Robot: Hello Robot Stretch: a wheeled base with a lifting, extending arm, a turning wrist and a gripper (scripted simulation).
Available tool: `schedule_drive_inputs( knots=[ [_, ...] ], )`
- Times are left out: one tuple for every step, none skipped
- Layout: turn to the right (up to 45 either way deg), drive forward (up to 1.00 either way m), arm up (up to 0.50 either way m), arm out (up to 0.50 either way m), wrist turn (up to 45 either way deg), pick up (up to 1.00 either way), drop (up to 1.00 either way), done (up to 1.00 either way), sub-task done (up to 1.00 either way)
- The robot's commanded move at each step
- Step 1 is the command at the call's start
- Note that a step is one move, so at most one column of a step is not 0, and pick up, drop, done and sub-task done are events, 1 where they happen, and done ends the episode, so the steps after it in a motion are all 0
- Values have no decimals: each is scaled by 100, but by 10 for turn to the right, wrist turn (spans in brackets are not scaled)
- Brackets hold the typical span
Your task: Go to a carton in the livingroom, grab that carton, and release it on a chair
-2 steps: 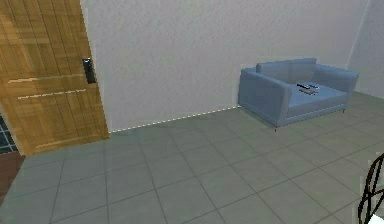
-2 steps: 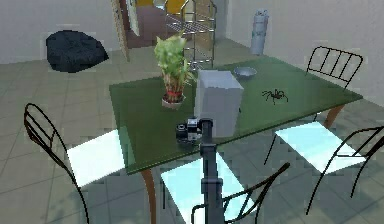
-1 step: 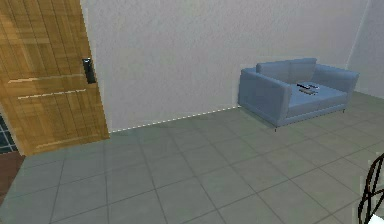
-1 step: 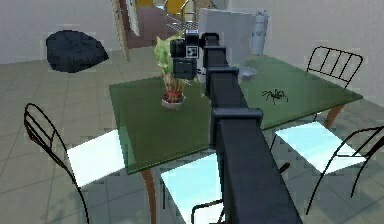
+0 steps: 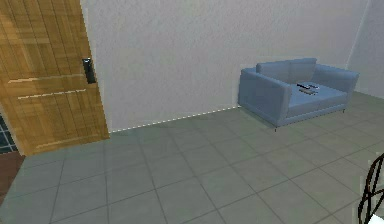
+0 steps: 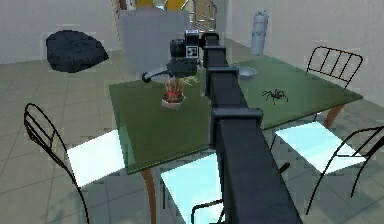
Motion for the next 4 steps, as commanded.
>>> schedule_drive_inputs(
  knots=[
    [0, 0, 0, 0, -450, 0, 0, 0, 0],
    [0, 0, 0, 0, -450, 0, 0, 0, 0],
    [0, 0, 0, 0, -120, 0, 0, 0, 0],
    [0, 0, 0, -42, 0, 0, 0, 0, 0]
  ],
)
